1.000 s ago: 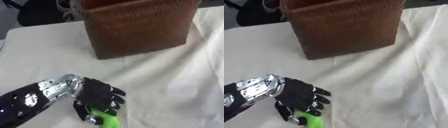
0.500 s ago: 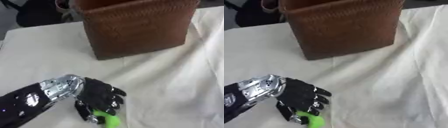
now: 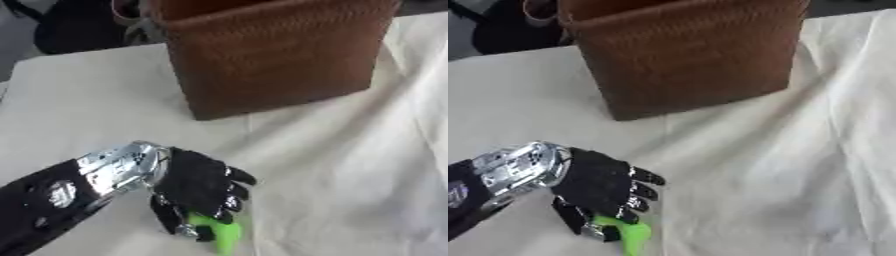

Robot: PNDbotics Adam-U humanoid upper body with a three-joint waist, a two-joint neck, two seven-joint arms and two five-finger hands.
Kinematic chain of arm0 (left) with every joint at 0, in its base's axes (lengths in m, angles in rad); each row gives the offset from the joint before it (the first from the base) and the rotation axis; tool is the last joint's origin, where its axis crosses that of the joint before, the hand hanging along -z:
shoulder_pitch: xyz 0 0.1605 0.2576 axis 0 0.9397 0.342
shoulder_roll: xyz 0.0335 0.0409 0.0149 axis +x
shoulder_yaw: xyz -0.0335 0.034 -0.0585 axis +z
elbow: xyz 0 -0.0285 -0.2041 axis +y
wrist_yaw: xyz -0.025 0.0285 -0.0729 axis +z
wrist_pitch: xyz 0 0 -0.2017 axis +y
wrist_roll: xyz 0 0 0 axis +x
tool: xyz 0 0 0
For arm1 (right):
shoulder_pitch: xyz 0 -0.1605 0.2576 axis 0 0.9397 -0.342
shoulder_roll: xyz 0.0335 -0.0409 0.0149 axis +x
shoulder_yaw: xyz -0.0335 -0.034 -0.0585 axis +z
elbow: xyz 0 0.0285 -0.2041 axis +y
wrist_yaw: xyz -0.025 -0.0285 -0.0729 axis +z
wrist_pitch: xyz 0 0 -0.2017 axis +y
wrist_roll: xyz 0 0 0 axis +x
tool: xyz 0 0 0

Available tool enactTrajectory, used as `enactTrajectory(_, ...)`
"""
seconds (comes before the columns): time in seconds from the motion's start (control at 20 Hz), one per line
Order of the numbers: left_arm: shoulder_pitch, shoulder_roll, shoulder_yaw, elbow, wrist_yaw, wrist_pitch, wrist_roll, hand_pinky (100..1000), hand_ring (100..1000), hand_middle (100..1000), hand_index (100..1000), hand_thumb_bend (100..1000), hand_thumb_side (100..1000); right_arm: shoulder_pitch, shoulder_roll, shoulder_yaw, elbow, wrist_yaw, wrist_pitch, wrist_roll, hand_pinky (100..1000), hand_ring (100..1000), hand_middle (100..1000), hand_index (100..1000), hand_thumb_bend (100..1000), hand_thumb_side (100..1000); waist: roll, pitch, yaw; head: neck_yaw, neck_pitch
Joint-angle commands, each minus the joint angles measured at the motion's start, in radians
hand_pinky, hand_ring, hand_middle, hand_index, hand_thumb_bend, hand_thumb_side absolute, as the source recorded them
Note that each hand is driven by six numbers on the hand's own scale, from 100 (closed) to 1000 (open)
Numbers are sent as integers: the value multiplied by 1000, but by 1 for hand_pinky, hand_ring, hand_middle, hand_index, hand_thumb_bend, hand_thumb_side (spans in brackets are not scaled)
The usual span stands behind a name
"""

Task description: Pick up objects on the table and place them in the box.

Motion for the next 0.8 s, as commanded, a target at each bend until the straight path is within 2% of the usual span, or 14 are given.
enactTrajectory(0.05,-23,51,38,-38,11,-104,-100,959,779,455,606,100,544,-2,-23,-6,-13,-6,0,-4,685,618,689,591,100,1000,-6,-26,4,0,-7)
enactTrajectory(0.45,-39,113,94,-113,61,-104,-118,971,779,455,606,100,531,1,-27,-7,-13,-11,1,-5,685,619,690,592,100,1000,-8,-31,16,-7,-12)
enactTrajectory(0.8,-46,173,190,-167,121,-82,-94,979,783,457,610,100,477,4,-32,-8,-13,-14,0,-6,686,620,689,592,100,1000,-8,-36,20,-16,-20)
